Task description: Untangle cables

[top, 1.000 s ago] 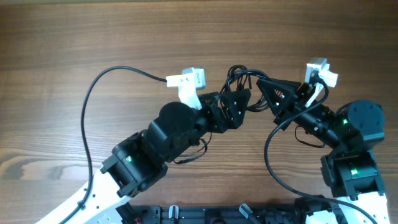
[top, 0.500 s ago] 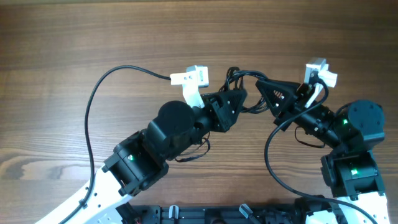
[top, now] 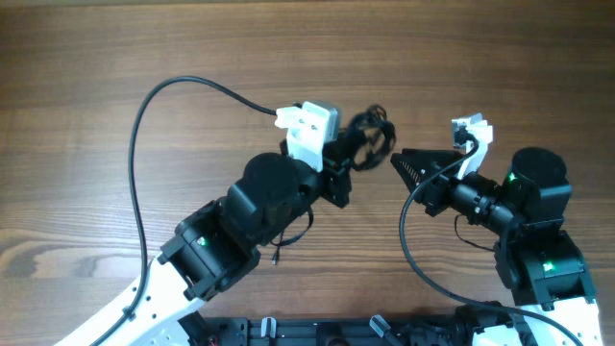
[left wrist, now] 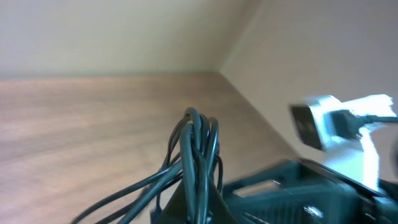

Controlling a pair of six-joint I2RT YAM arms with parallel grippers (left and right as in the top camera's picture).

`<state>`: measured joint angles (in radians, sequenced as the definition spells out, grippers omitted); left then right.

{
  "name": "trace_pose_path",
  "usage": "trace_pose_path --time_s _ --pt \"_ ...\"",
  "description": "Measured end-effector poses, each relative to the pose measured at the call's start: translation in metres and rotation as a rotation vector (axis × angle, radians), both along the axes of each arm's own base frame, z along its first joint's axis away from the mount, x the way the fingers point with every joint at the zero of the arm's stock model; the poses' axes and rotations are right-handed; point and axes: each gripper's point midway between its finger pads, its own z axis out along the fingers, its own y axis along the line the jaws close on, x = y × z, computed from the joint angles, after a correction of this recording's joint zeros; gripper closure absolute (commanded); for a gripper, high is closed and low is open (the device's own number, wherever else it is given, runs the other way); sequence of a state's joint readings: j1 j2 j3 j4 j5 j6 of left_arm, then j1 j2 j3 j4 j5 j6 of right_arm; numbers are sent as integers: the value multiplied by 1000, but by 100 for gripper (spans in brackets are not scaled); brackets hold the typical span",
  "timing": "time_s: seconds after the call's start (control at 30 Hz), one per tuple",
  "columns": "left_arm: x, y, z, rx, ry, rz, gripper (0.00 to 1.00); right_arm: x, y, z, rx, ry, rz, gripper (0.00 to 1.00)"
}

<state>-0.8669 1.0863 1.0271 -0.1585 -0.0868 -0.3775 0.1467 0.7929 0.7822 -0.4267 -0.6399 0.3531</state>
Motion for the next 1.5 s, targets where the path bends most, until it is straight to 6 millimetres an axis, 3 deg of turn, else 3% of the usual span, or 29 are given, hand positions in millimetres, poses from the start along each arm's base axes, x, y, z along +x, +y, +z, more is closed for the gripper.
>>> trace_pose_path --time_s 0.23,0.4,0.57,0.73,0.8,0.87,0.97,1.0,1.2,1.5 --pt "19 24 2 106 -98 144 96 -1 -3 -8 -42 7 -7 38" --pt "20 28 -7 190 -120 144 96 2 4 13 -55 -146 63 38" --pt "9 15 -10 188 -113 45 96 0 13 34 -86 -324 155 51" --pt "-7 -3 -10 157 -97 -91 96 -3 16 37 -126 -394 197 51" --pt "-15 -9 -11 144 -91 -147 96 -3 16 37 -132 -402 200 57" --pt "-21 -14 -10 134 -86 -189 96 -3 16 37 -138 -409 203 65" --pt "-30 -20 -10 119 -79 -256 96 -3 16 37 -141 -415 208 92" --pt "-32 -21 -10 117 -78 -265 96 -3 16 37 -144 -418 210 96" --pt "-25 -17 -6 116 -96 -224 96 -8 19 38 -134 -422 241 96" --pt "3 21 -28 30 132 168 96 -16 26 33 -76 -348 279 96"
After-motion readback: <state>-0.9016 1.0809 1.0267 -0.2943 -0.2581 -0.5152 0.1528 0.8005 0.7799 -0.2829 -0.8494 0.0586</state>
